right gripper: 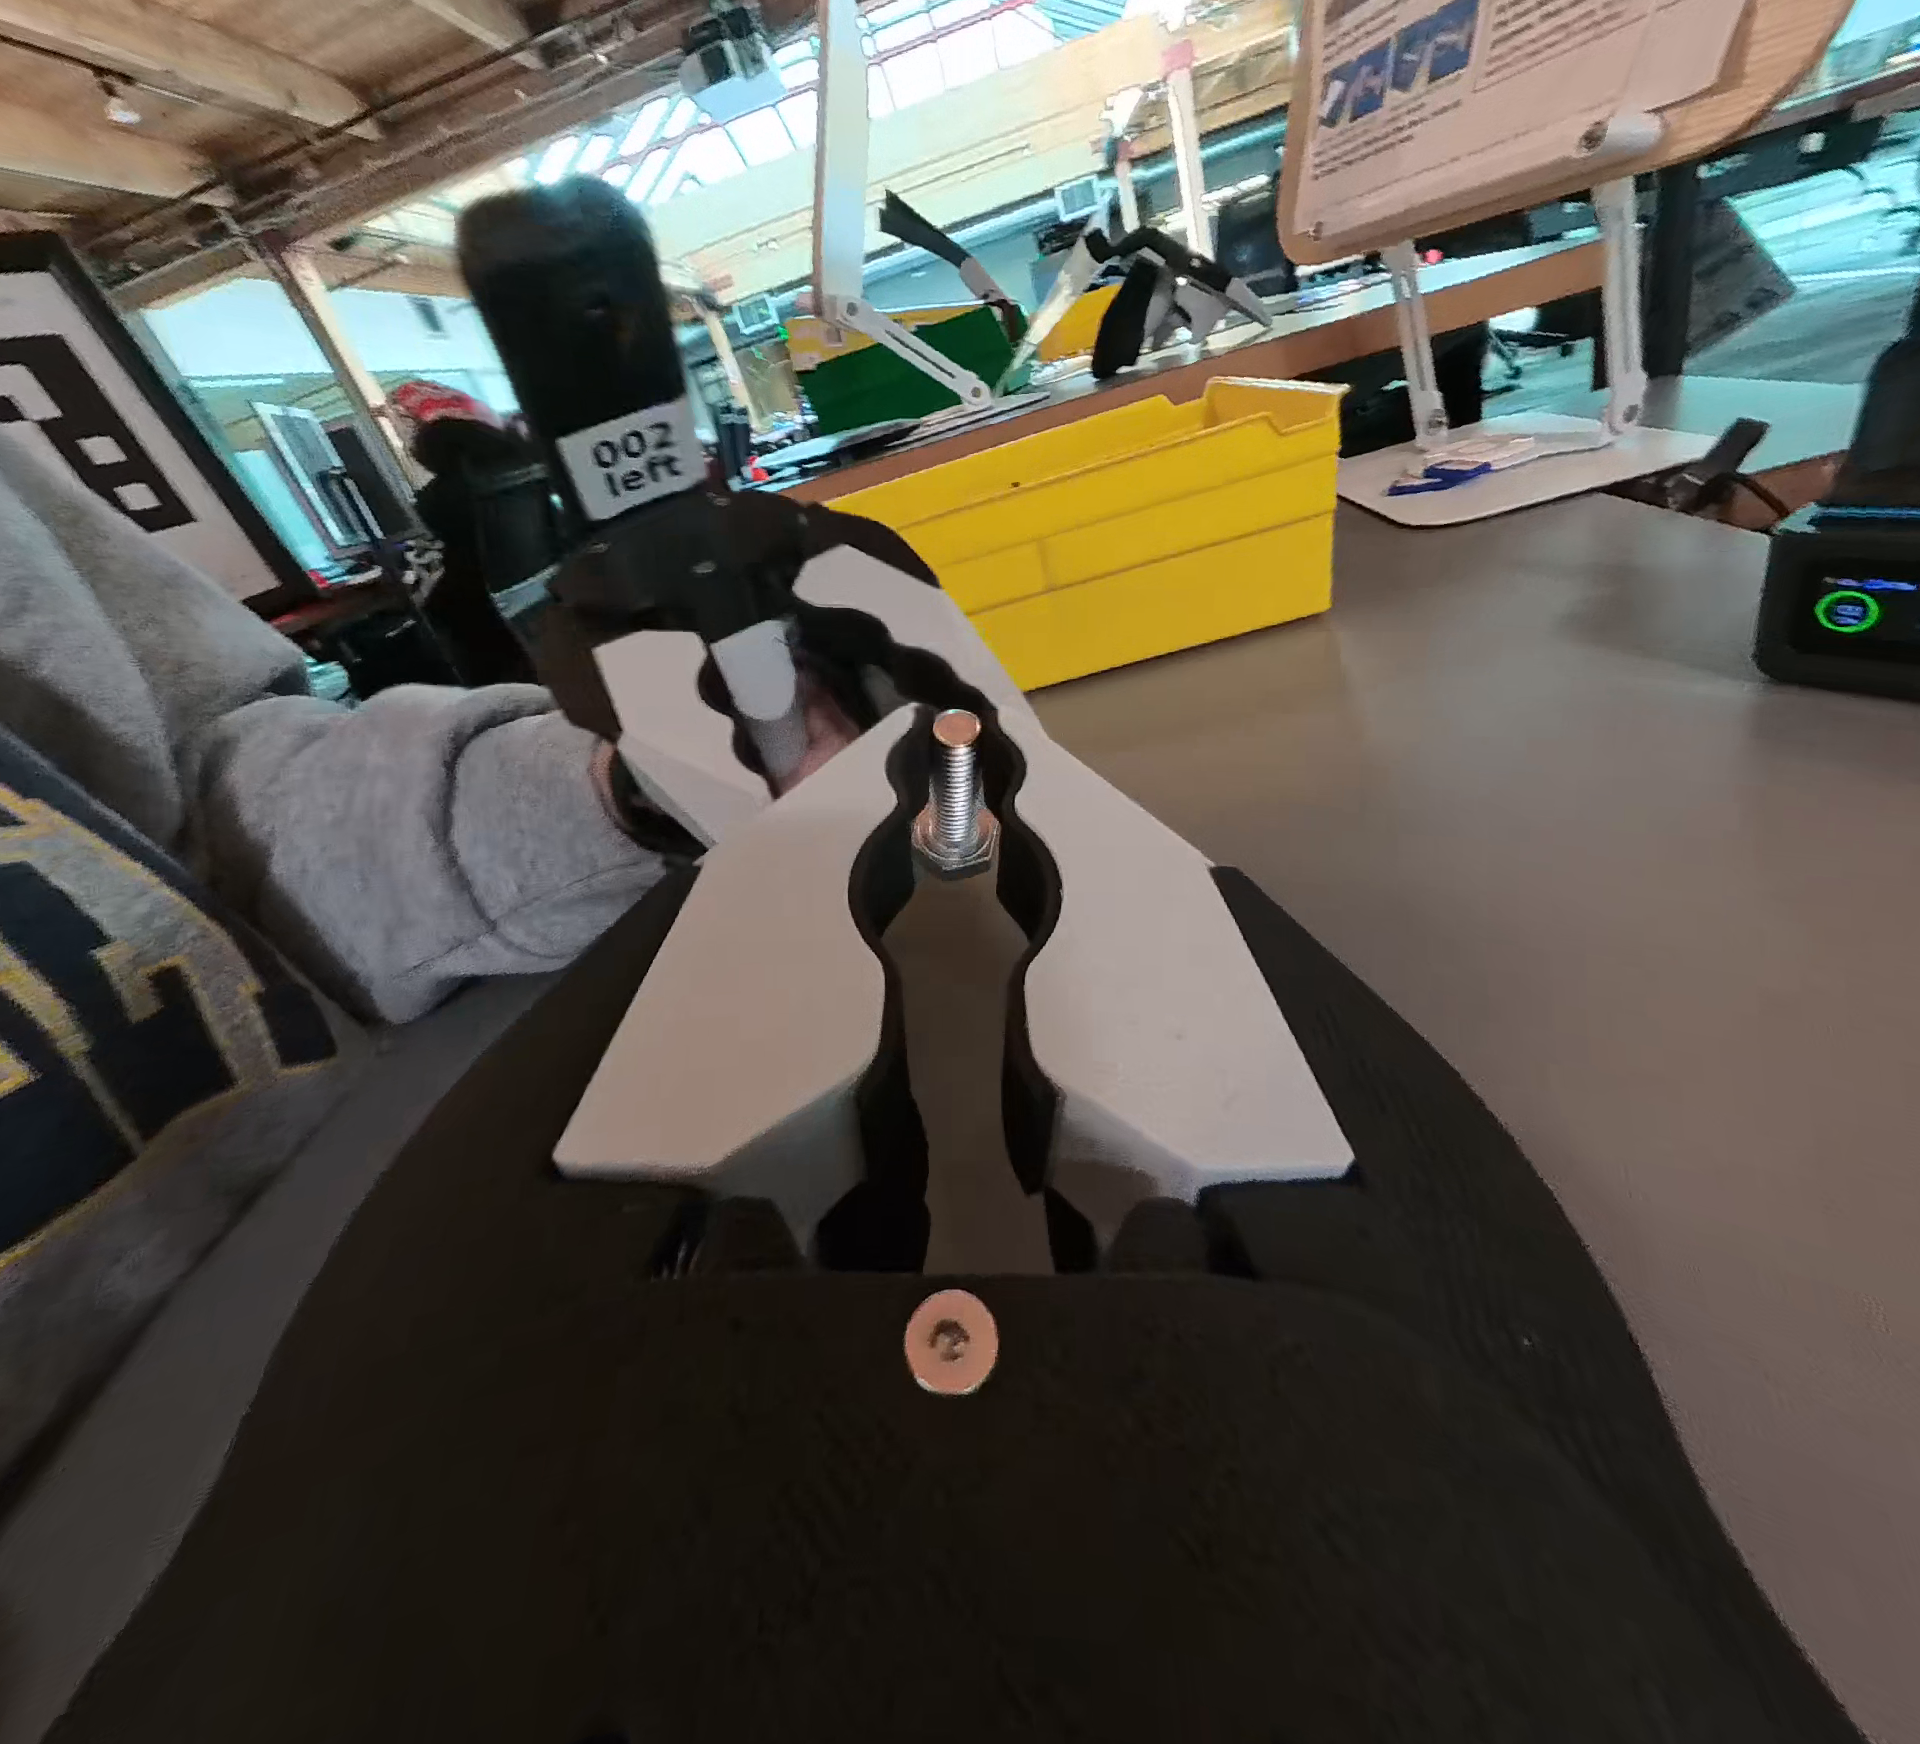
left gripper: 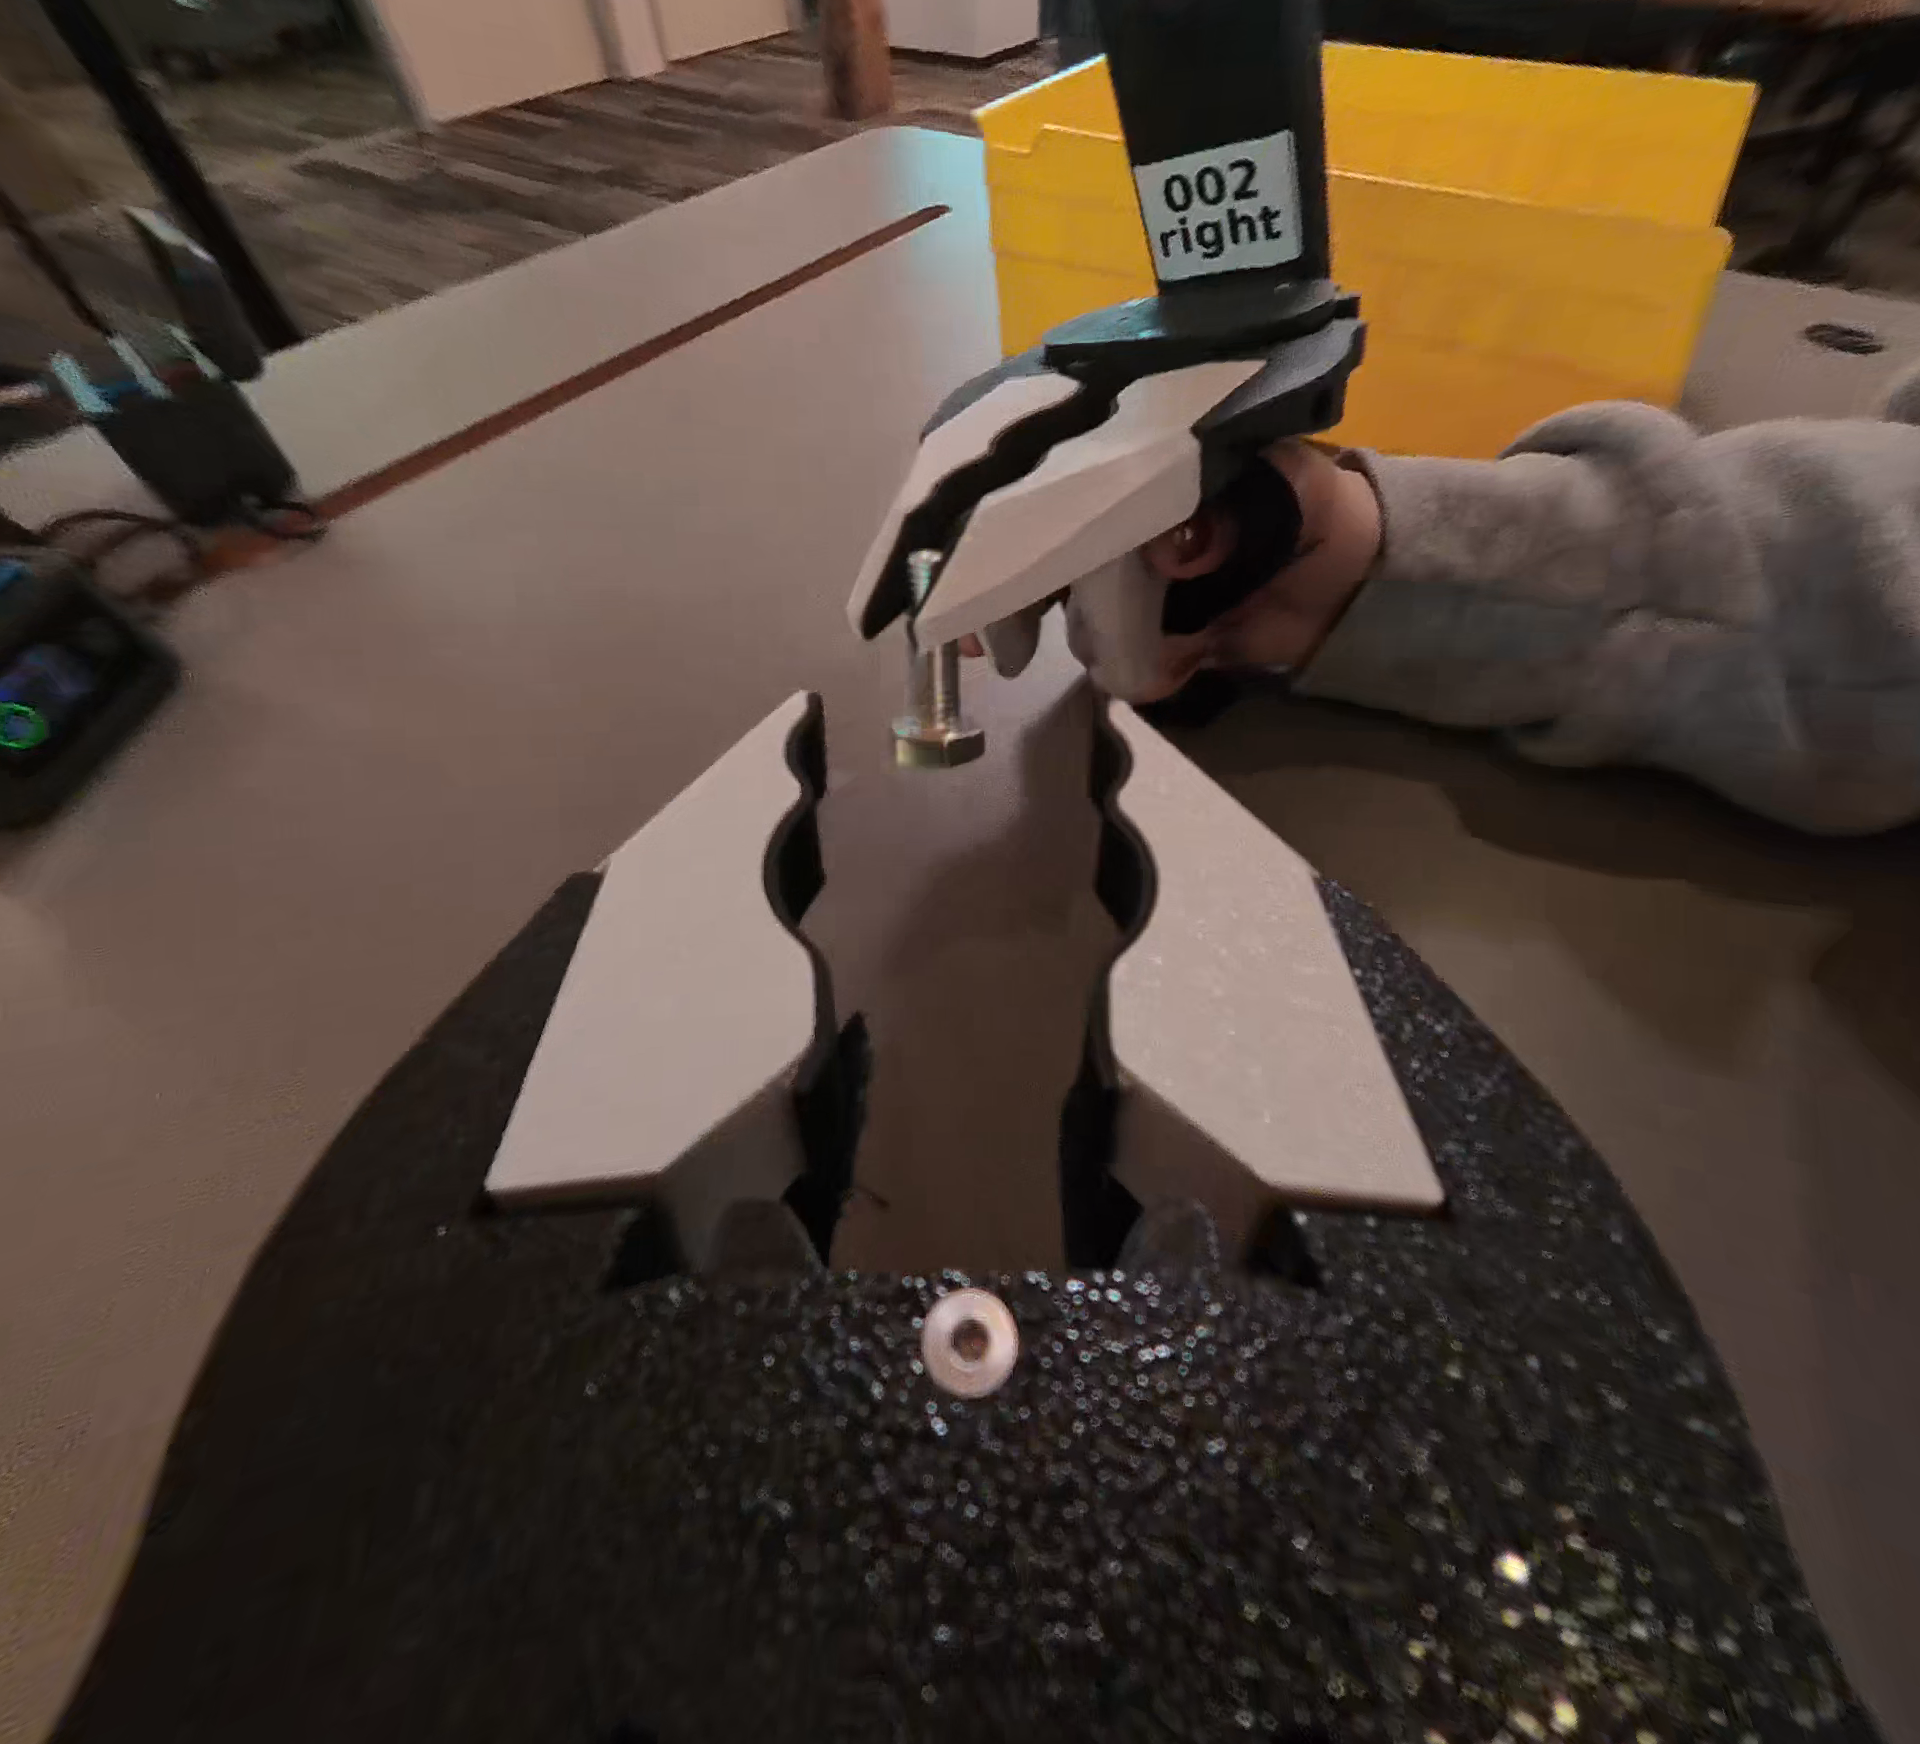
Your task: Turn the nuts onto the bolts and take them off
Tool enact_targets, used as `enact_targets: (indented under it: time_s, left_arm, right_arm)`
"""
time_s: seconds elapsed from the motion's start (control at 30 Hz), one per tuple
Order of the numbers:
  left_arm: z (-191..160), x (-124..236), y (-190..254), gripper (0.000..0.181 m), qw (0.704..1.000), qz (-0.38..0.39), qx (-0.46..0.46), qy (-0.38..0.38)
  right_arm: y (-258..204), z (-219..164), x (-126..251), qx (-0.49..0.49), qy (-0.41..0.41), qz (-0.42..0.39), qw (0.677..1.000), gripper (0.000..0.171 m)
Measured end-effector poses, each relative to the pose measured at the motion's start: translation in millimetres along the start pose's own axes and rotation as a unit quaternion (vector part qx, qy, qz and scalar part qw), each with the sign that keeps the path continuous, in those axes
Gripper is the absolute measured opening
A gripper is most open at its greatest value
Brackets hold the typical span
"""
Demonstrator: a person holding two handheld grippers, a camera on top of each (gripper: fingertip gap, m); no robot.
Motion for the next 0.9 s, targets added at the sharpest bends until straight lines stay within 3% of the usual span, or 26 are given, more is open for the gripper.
enact_targets:
  time_s: [0.2,0.37,0.5,0.63,0.7,0.73,0.8,0.87,0.9]
  left_arm:
    - [-5,-1,11,0.023,0.996,-0.092,0.01,-0.019]
    - [-3,2,24,0.018,0.971,-0.224,0.083,0.006]
    - [-4,3,29,0.016,0.964,-0.25,0.089,0.015]
    - [-4,1,22,0.016,0.979,-0.194,0.064,0.025]
    - [-7,-1,4,0.016,0.992,-0.107,0.055,0.029]
    - [-8,0,-6,0.016,0.996,-0.058,0.054,0.038]
    - [-6,4,-23,0.016,0.994,0.023,0.064,0.081]
    - [-2,9,-36,0.016,0.985,0.098,0.07,0.127]
    - [-1,10,-41,0.016,0.98,0.125,0.071,0.141]
  right_arm:
    - [-15,-1,1,0.014,-0.003,0.082,0.997,0.008]
    - [-29,-1,5,0.001,0.005,0.154,0.988,0.007]
    - [-34,-2,7,-0.002,0.0,0.176,0.984,0.007]
    - [-29,2,13,0.017,0.026,0.133,0.991,0.01]
    - [-14,16,22,0.018,0.081,0.048,0.995,0.035]
    - [-5,17,26,0.023,0.072,-0.002,0.997,0.039]
    - [15,-1,25,0.039,-0.047,-0.106,0.992,0.04]
    - [37,-27,24,0.049,-0.192,-0.205,0.958,0.036]
    - [41,-32,22,0.047,-0.226,-0.226,0.946,0.034]
Point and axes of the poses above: each gripper's, where its closed fingertips meet, x back along the fingers, z out of its top, y = z × x across the jaws, the point moved 5 cm from there along x, back along the fingers, and after that the axes turned 8 degrees about -y, right-handed, at the moved point
